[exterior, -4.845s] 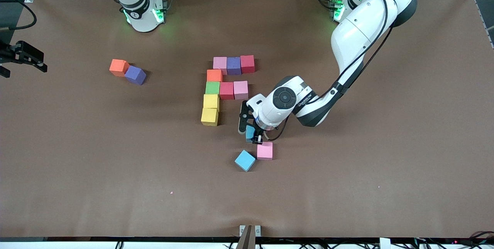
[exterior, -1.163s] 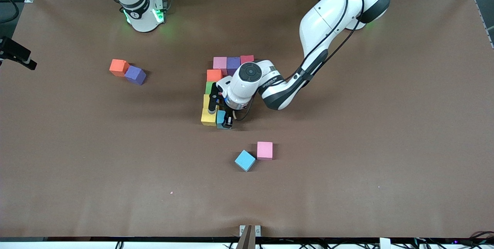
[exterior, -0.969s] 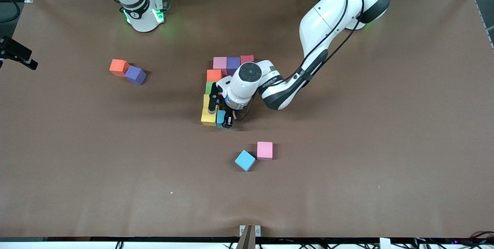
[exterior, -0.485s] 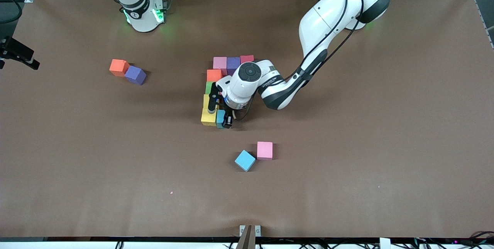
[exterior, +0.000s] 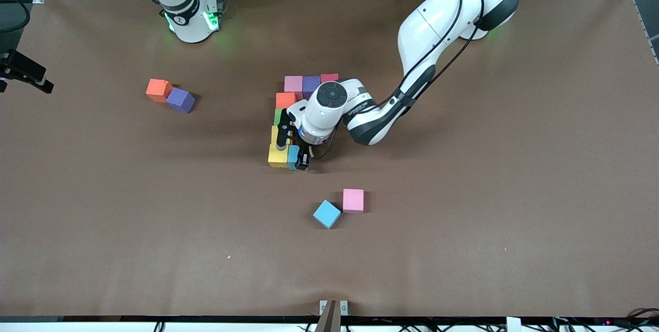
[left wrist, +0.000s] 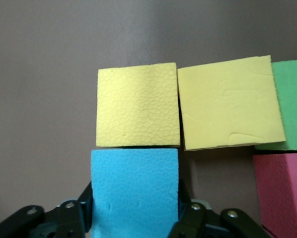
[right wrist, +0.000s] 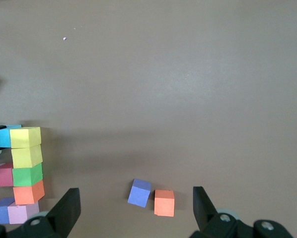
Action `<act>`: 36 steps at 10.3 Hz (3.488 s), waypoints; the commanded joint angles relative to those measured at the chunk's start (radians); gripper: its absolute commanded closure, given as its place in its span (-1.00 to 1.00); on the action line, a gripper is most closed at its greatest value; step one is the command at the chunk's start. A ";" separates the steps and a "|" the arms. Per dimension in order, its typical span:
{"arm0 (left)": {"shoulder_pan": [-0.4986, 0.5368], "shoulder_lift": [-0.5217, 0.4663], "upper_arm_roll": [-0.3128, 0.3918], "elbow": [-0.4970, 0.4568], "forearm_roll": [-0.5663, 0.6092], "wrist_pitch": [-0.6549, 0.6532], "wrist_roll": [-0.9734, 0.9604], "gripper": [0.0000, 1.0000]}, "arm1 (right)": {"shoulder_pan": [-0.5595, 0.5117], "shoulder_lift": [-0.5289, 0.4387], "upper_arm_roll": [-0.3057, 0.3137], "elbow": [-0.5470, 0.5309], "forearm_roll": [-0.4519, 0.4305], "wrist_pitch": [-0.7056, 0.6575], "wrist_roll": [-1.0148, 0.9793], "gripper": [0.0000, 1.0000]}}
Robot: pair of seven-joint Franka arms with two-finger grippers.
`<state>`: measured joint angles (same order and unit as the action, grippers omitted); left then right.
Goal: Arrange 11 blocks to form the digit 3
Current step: 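Set the blue cube below the yellow cube and open the left gripper, then move the left gripper over the loose light pink cube, then lower the left gripper and close it on the light pink cube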
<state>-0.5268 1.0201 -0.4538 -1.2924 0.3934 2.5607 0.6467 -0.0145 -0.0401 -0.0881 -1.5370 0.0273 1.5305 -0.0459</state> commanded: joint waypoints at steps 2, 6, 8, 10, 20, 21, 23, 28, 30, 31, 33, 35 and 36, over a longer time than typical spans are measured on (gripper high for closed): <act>-0.018 0.005 0.017 0.013 -0.025 0.012 -0.004 -0.59 | -0.007 0.002 0.001 0.005 0.000 -0.009 -0.006 -1.00; -0.013 -0.009 0.020 0.013 -0.036 0.009 -0.010 -1.00 | -0.009 0.003 0.001 0.005 0.000 -0.007 -0.006 -1.00; 0.005 -0.049 0.012 0.013 -0.041 -0.064 -0.013 -1.00 | -0.005 0.003 0.001 0.005 0.000 -0.003 -0.006 -1.00; 0.028 -0.131 0.009 0.013 -0.086 -0.190 -0.013 -1.00 | -0.010 0.006 -0.002 0.005 0.000 0.000 -0.006 -1.00; 0.266 -0.213 0.017 0.010 -0.077 -0.278 -0.064 -1.00 | -0.018 0.008 -0.004 0.003 0.000 0.003 -0.008 -1.00; 0.271 -0.200 0.021 0.011 -0.077 -0.230 -0.032 -1.00 | -0.028 0.009 -0.004 0.003 0.000 0.003 -0.008 -1.00; 0.327 -0.187 0.020 0.002 -0.085 -0.191 0.122 -1.00 | -0.030 0.011 -0.002 0.003 -0.001 0.010 -0.008 -1.00; 0.318 -0.132 0.009 -0.013 -0.112 -0.182 0.275 -1.00 | -0.030 0.011 -0.002 0.003 -0.001 0.010 -0.008 -1.00; 0.308 -0.082 0.009 -0.010 -0.163 -0.136 0.298 -1.00 | -0.032 0.011 -0.002 0.003 -0.001 0.010 -0.008 -1.00; 0.289 -0.069 0.009 -0.008 -0.171 -0.123 0.298 -1.00 | -0.032 0.011 -0.002 0.003 -0.001 0.008 -0.008 -1.00; 0.263 -0.043 0.009 -0.004 -0.172 -0.111 0.298 -1.00 | -0.030 0.011 -0.002 0.003 -0.001 0.010 -0.008 -1.00; 0.263 -0.037 0.009 -0.002 -0.172 -0.096 0.300 -1.00 | -0.029 0.011 -0.001 0.003 0.000 0.010 -0.008 -1.00; 0.263 -0.035 0.009 -0.001 -0.172 -0.088 0.300 -1.00 | -0.028 0.011 -0.001 0.003 -0.001 0.010 -0.008 -1.00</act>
<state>-0.2650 0.9759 -0.4442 -1.3106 0.2476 2.4582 0.9216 -0.0268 -0.0297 -0.1023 -1.5375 0.0272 1.5382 -0.0459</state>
